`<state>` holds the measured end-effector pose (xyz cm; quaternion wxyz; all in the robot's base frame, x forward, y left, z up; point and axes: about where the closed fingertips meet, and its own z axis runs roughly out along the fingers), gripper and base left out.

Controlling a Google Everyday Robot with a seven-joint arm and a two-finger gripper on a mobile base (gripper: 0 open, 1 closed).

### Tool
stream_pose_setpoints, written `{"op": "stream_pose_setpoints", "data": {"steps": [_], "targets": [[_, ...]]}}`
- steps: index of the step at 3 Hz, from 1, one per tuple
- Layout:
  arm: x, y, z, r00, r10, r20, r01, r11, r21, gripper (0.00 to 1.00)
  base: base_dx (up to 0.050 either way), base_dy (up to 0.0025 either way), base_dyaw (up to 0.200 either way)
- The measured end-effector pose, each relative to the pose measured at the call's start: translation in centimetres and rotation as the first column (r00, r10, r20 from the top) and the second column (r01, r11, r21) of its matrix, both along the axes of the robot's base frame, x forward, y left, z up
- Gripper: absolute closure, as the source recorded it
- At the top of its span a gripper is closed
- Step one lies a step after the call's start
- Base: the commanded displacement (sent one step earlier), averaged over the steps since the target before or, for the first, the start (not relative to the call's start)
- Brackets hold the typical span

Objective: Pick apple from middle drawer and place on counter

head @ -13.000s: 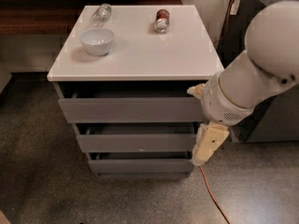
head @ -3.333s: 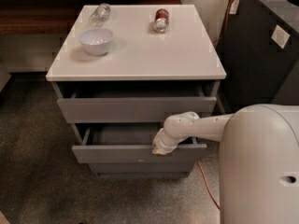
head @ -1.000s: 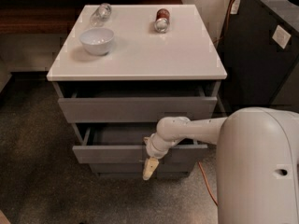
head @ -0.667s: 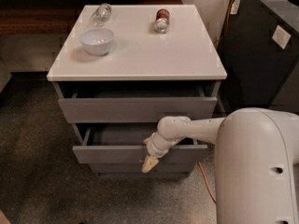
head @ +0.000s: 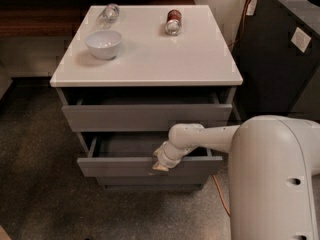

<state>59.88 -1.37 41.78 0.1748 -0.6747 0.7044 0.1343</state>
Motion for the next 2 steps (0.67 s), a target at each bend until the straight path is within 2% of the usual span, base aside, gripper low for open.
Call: {"op": "stream_pose_setpoints", "data": {"steps": [1,2], "targets": [[-0.01,0.00,0.02,1.0000,0.000,0.000,0.000,1.000,0.000,0.95,0.000,0.00000,0.000],[-0.01,0.01,0.14,1.0000,0.000,0.000,0.000,1.000,0.000,1.00,0.000,0.00000,0.000]]}}
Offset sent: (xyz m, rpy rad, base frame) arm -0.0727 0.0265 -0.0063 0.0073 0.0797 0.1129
